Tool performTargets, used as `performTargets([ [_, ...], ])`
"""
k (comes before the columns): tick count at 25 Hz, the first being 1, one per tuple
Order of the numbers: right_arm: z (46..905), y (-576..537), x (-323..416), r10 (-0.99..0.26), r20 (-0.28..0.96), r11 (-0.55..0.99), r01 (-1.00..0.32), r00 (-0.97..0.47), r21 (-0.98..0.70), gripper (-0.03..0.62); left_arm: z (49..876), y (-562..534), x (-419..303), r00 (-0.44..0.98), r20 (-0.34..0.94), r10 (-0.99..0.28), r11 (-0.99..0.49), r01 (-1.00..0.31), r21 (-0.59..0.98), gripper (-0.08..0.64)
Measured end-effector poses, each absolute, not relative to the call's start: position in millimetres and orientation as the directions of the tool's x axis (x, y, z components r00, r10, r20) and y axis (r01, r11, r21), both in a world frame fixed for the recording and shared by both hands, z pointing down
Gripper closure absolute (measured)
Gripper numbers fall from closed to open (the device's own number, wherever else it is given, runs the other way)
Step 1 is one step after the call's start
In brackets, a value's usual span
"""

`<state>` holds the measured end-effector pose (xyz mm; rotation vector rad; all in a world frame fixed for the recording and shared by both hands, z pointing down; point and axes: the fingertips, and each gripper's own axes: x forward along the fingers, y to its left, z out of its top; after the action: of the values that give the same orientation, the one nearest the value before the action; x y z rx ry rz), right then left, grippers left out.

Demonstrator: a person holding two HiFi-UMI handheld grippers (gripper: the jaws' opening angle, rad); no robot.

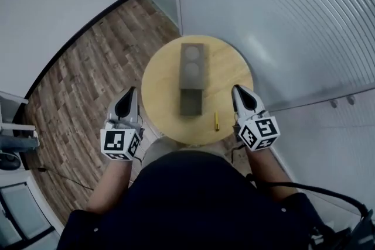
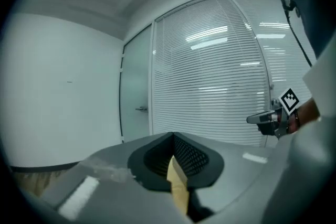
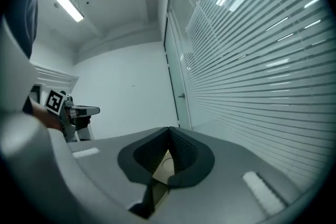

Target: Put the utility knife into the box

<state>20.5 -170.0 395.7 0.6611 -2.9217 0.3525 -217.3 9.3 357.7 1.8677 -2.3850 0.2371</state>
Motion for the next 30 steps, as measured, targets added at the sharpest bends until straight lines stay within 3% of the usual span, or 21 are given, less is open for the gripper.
performTargets([
  [9, 398, -149, 54, -0.645, 0.224, 0.709, -0.682, -0.730, -0.179, 0.586, 357, -42, -226, 0.034, 0.157, -0.987, -0.045, -0.997, -0.067, 0.557],
  [16, 406, -101, 72, -0.785, 0.291, 0.530, -0.836, -0.547, -0.142, 0.586, 383, -58, -225, 0.264, 0.202, -0.943, -0.267, -0.964, 0.012, 0.557],
  [21, 424, -74, 68, -0.805, 0.331, 0.489, -0.867, -0.492, -0.100, 0.586, 395, -74, -225, 0.317, 0.164, -0.934, -0.322, -0.947, -0.007, 0.557],
  [30, 487, -53, 84, -0.769, 0.429, 0.450, -0.878, -0.473, -0.161, 0.585, 425, -72, -190, 0.373, 0.222, -0.901, -0.374, -0.927, 0.038, 0.557],
])
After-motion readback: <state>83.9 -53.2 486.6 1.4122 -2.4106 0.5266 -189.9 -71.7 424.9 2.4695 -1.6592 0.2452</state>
